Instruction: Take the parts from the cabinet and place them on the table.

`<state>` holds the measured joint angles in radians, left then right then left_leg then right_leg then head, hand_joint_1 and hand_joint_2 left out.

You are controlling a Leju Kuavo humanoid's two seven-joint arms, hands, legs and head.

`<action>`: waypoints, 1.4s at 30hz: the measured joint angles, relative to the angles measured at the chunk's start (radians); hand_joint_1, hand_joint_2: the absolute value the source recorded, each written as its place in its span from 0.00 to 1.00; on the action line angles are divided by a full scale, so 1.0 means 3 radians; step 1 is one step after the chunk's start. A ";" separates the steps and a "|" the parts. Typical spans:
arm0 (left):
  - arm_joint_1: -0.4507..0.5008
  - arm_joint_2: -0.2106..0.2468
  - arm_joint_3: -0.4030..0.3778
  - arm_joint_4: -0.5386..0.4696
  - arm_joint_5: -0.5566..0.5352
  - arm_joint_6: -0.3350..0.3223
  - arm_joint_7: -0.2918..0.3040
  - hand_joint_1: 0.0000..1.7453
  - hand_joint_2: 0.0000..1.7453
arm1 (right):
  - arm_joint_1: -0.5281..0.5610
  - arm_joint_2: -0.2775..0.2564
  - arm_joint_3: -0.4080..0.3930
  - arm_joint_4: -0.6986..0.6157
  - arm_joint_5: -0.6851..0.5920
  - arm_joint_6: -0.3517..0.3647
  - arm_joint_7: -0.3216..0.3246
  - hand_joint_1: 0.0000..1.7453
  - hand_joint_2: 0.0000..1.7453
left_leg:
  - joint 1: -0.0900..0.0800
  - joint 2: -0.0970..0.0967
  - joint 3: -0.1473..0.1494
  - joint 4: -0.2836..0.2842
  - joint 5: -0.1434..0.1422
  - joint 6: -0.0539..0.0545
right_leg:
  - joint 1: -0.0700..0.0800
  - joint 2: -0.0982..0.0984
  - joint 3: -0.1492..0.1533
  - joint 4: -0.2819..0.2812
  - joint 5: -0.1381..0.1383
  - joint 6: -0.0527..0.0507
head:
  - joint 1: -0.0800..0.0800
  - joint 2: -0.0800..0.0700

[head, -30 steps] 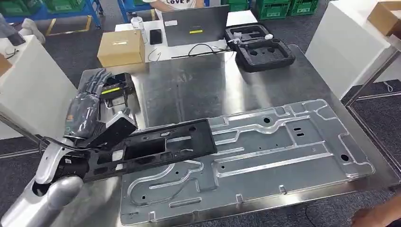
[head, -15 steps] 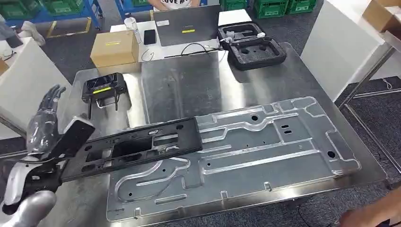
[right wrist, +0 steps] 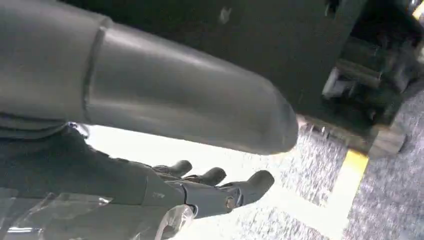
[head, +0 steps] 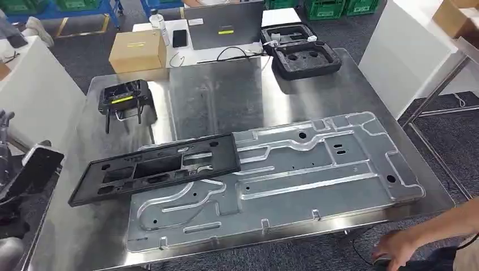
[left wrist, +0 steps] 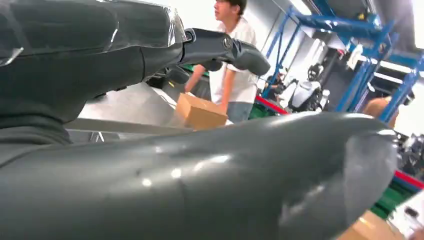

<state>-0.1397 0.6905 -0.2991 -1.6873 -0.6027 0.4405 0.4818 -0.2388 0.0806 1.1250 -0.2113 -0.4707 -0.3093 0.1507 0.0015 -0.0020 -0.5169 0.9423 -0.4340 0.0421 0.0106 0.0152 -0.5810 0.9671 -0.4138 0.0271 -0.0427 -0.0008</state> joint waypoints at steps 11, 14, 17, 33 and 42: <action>0.0462 0.0077 0.0578 -0.0012 0.0024 0.0126 0.0017 0.00 0.00 | -0.0049 -0.0224 -0.0008 0.0000 -0.0085 -0.0179 -0.0141 0.00 0.00 | 0.0046 0.0023 -0.0195 0.0065 0.0125 -0.0034 | -0.0081 -0.0011 0.0339 -0.0002 -0.0302 0.0135 | 0.0029 0.0000; 0.0527 0.0094 0.0705 -0.0014 0.0059 0.0160 0.0018 0.00 0.00 | -0.0057 -0.0243 -0.0029 0.0000 -0.0150 -0.0178 -0.0158 0.00 0.00 | 0.0046 0.0023 -0.0226 0.0067 0.0195 -0.0105 | -0.0057 0.0011 0.0264 0.0028 -0.0238 0.0023 | 0.0025 0.0000; 0.0607 0.0103 0.0788 -0.0014 0.0069 0.0174 0.0018 0.00 0.00 | -0.0057 -0.0246 -0.0039 0.0000 -0.0169 -0.0168 -0.0160 0.00 0.00 | 0.0062 0.0025 -0.0302 0.0203 -0.0004 -0.0146 | -0.0080 -0.0016 0.0178 0.0012 -0.0151 -0.0081 | 0.0016 0.0000; 0.0692 0.0123 0.1016 -0.0032 0.0122 0.0181 0.0001 0.00 0.00 | -0.0037 -0.0280 -0.0064 -0.0003 -0.0130 -0.0164 -0.0148 0.00 0.00 | -0.0006 0.0043 0.0230 -0.0133 -0.0093 0.0071 | -0.0029 -0.0033 -0.0354 0.0201 -0.0055 0.0018 | 0.0016 0.0000; 0.0732 0.0090 0.1048 -0.0032 0.0169 0.0218 -0.0036 0.00 0.00 | -0.0021 -0.0293 -0.0064 -0.0003 -0.0110 -0.0162 -0.0139 0.00 0.00 | -0.0016 0.0043 -0.0219 -0.0011 0.0223 0.0010 | -0.0032 -0.0030 0.0450 -0.0004 -0.0252 0.0029 | 0.0025 0.0000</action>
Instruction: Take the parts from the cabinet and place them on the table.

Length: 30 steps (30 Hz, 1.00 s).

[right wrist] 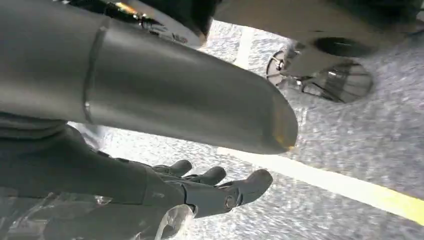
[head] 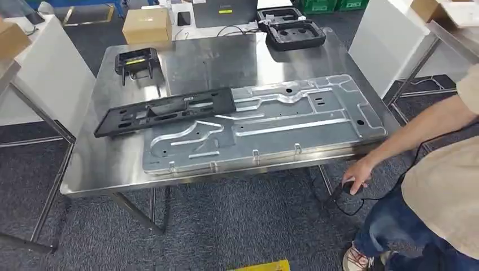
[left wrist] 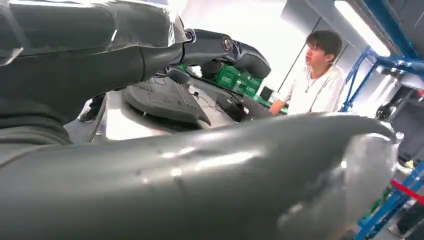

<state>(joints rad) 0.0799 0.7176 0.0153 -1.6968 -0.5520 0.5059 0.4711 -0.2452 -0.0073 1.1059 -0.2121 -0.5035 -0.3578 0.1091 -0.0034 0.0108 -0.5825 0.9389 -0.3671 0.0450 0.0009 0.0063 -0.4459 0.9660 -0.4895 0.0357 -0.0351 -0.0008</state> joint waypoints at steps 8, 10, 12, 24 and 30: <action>0.0050 -0.0019 0.0010 0.0001 0.0025 0.0025 -0.0051 0.00 0.00 | 0.0029 -0.0006 -0.0001 0.0000 0.0000 0.0010 0.0000 0.00 0.00 | 0.0052 -0.0003 -0.0301 0.0748 -0.0606 -0.0176 | 0.0000 -0.0046 -0.0242 -0.0113 0.0183 -0.0159 | -0.0013 0.0000; 0.0053 -0.0037 0.0009 0.0003 0.0029 0.0033 -0.0069 0.00 0.00 | 0.0032 -0.0006 -0.0001 0.0000 0.0000 0.0010 0.0000 0.00 0.00 | 0.0059 -0.0003 -0.0324 0.1098 -0.0648 -0.0192 | 0.0003 -0.0049 -0.0354 -0.0108 0.0269 -0.0157 | -0.0013 0.0000; 0.0053 -0.0046 0.0009 0.0003 0.0037 0.0047 -0.0074 0.00 0.00 | 0.0032 -0.0006 -0.0001 0.0000 0.0000 0.0010 0.0000 0.00 0.00 | 0.0062 -0.0003 -0.0135 0.0978 -0.0369 -0.0190 | 0.0003 -0.0050 -0.0477 -0.0105 0.0364 -0.0145 | -0.0013 0.0000; 0.0049 -0.0093 0.0005 0.0005 0.0074 0.0085 -0.0103 0.00 0.00 | 0.0069 -0.0032 -0.0003 0.0000 0.0009 0.0006 0.0000 0.00 0.00 | 0.0021 0.0009 0.0316 -0.0149 -0.0162 0.0044 | -0.0009 -0.0028 -0.0888 0.0836 -0.0233 0.0027 | -0.0005 0.0000; 0.0052 -0.0121 0.0008 0.0005 0.0084 0.0095 -0.0123 0.00 0.00 | 0.0055 -0.0037 -0.0003 0.0000 0.0029 0.0006 -0.0015 0.00 0.00 | 0.0002 0.0003 0.0007 -0.0048 0.0044 -0.0003 | -0.0002 -0.0021 -0.0030 0.0096 0.0032 -0.0028 | -0.0005 0.0000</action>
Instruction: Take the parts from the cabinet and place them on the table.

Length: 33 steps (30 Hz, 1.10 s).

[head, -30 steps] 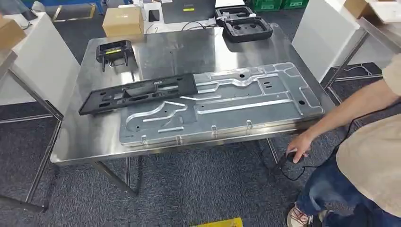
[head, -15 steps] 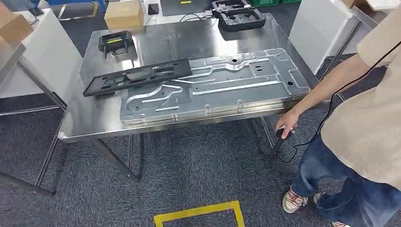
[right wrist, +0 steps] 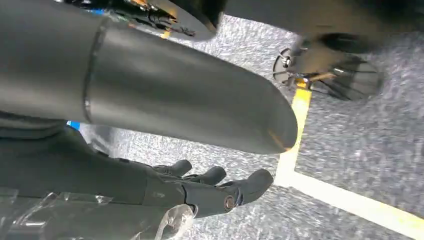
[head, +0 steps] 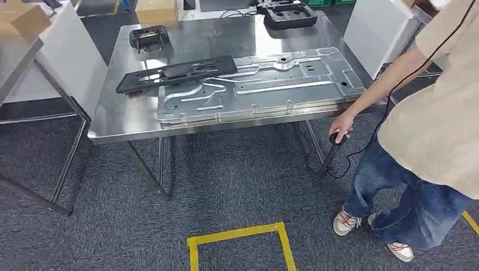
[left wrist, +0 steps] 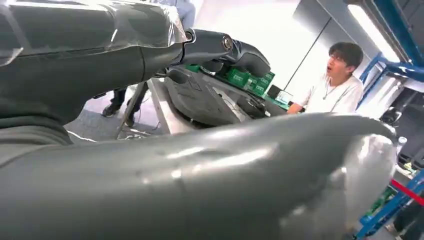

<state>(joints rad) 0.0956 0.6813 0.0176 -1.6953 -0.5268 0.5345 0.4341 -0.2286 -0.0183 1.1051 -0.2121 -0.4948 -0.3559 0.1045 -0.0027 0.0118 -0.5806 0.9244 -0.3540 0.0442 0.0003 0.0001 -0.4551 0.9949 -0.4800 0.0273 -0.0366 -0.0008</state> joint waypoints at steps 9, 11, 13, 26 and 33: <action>0.0006 -0.0004 -0.0003 0.0004 0.0008 0.0022 -0.0013 0.00 0.00 | 0.0005 -0.0004 0.0000 0.0000 0.0008 0.0032 0.0011 0.00 0.00 | 0.0051 -0.0003 -0.0334 0.0909 -0.0681 -0.0193 | 0.0013 -0.0030 -0.0186 -0.0255 0.0176 -0.0143 | -0.0014 0.0000; 0.0009 -0.0011 -0.0005 0.0010 -0.0003 0.0023 -0.0017 0.00 0.00 | 0.0009 -0.0001 0.0000 0.0000 0.0010 0.0037 0.0011 0.00 0.00 | 0.0058 -0.0003 -0.0307 0.1146 -0.0616 -0.0202 | 0.0015 -0.0030 -0.0307 -0.0249 0.0263 -0.0139 | -0.0015 0.0000; 0.0009 -0.0011 -0.0005 0.0014 -0.0011 0.0024 -0.0018 0.00 0.00 | 0.0009 0.0003 0.0000 -0.0001 0.0020 0.0037 0.0010 0.00 0.00 | 0.0058 -0.0003 -0.0062 0.0894 -0.0358 -0.0192 | 0.0016 -0.0030 -0.0412 -0.0242 0.0340 -0.0125 | -0.0015 0.0000; 0.0133 -0.0004 0.0100 0.0027 0.0081 0.0104 -0.0020 0.00 0.00 | -0.0005 0.0068 0.0001 -0.0011 0.0065 0.0025 -0.0013 0.00 0.00 | 0.0018 0.0006 0.0258 -0.0131 -0.0132 0.0033 | -0.0008 -0.0012 -0.0810 0.0970 -0.0274 0.0060 | 0.0004 0.0000; 0.0284 0.0047 0.0382 0.0042 0.0125 0.0027 -0.0067 0.00 0.00 | -0.0050 0.0211 0.0001 -0.0011 0.0128 0.0037 0.0027 0.00 0.00 | 0.0007 0.0008 -0.0028 0.0007 0.0058 -0.0078 | 0.0004 0.0004 0.0099 -0.0255 -0.0111 -0.0016 | 0.0004 0.0000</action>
<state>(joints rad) 0.1807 0.6954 0.1320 -1.6827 -0.4894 0.5424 0.4139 -0.2435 0.0451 1.1055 -0.2155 -0.4562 -0.3448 0.1125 -0.0006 0.0141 -0.5890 0.9265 -0.3364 0.0208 0.0014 0.0014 -0.4252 0.9185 -0.5133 0.0225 -0.0355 -0.0008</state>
